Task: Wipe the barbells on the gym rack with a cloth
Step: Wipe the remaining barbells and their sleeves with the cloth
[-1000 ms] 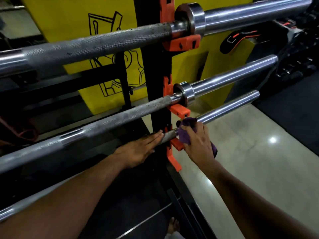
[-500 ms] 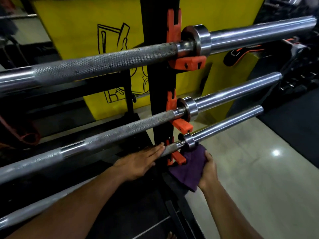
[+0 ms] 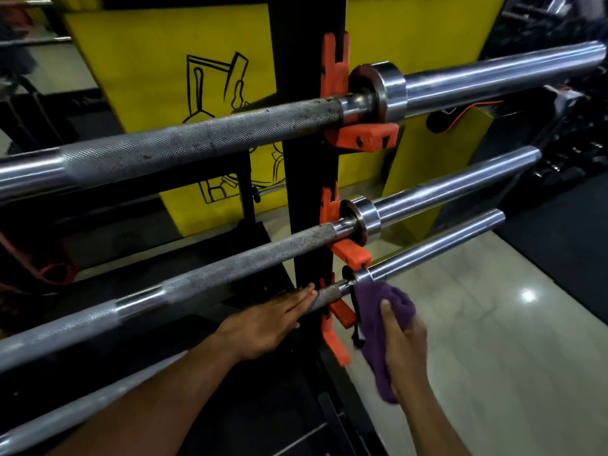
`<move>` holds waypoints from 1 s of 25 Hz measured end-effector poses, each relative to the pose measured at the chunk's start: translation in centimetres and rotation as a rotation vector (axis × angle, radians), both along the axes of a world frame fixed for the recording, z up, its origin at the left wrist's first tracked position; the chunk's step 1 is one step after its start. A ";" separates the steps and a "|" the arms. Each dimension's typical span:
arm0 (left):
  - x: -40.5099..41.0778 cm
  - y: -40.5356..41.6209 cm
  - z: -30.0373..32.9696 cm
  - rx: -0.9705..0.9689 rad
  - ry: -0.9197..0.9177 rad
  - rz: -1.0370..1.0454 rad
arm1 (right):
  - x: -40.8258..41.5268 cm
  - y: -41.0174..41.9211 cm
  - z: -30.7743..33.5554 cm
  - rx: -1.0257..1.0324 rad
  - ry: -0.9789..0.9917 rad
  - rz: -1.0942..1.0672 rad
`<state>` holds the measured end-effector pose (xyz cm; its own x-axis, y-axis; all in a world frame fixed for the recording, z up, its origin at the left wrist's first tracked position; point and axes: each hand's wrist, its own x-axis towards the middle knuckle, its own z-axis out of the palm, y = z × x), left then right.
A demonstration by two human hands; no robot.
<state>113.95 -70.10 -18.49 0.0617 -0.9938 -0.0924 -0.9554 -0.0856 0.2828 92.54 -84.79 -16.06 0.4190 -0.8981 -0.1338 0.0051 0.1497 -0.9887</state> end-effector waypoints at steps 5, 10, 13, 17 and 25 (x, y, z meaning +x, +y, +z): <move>-0.3 0.4 0.5 0.024 0.051 0.017 | 4.4 -2.8 0.7 -1.051 0.675 0.278; -1.1 0.9 1.9 -0.029 0.021 0.067 | 3.2 -2.1 2.7 -1.033 0.899 0.486; -1.2 1.1 1.9 -0.035 0.038 0.062 | 1.7 -2.3 5.6 -0.839 0.843 0.483; -1.2 1.1 1.8 -0.046 0.042 0.076 | 2.5 -3.8 6.3 -0.895 0.680 0.278; -1.4 1.1 2.9 -0.010 0.066 0.084 | 3.4 -5.6 1.5 -1.143 0.763 0.511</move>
